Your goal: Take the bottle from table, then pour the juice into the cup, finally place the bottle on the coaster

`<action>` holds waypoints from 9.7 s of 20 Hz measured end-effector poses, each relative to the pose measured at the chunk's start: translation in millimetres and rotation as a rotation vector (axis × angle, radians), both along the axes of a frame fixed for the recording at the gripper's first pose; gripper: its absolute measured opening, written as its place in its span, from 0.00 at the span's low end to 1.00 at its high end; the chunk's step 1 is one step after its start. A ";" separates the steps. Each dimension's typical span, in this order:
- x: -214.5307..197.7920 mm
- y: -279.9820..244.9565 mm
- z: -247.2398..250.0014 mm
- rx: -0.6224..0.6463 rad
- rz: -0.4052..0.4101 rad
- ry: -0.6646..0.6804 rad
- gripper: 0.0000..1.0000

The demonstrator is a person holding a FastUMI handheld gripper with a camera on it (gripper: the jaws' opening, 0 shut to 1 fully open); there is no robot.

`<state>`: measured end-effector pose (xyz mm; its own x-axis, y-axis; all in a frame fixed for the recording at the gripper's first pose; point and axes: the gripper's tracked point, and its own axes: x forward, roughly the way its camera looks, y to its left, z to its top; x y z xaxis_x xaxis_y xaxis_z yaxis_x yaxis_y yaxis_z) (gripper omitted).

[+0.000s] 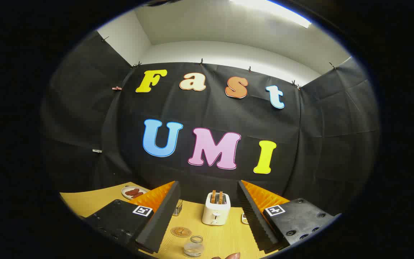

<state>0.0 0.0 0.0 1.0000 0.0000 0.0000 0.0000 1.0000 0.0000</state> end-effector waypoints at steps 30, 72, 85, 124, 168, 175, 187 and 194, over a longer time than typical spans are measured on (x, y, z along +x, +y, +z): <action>-11.9 14.0 -76.7 0.009 0.023 0.041 0.97; 36.7 64.5 -258.6 -0.236 0.192 0.375 0.68; 55.5 69.3 -248.6 -0.573 0.260 0.382 0.68; 62.9 114.6 -287.8 -1.370 0.426 0.375 0.68; 84.4 131.3 -248.5 -1.855 0.419 0.204 0.68; 83.2 139.6 -239.3 -1.929 0.422 0.133 0.68; 96.5 157.4 -223.6 -2.080 0.435 -0.068 0.68; 102.3 159.5 -214.4 -2.105 0.438 -0.120 0.68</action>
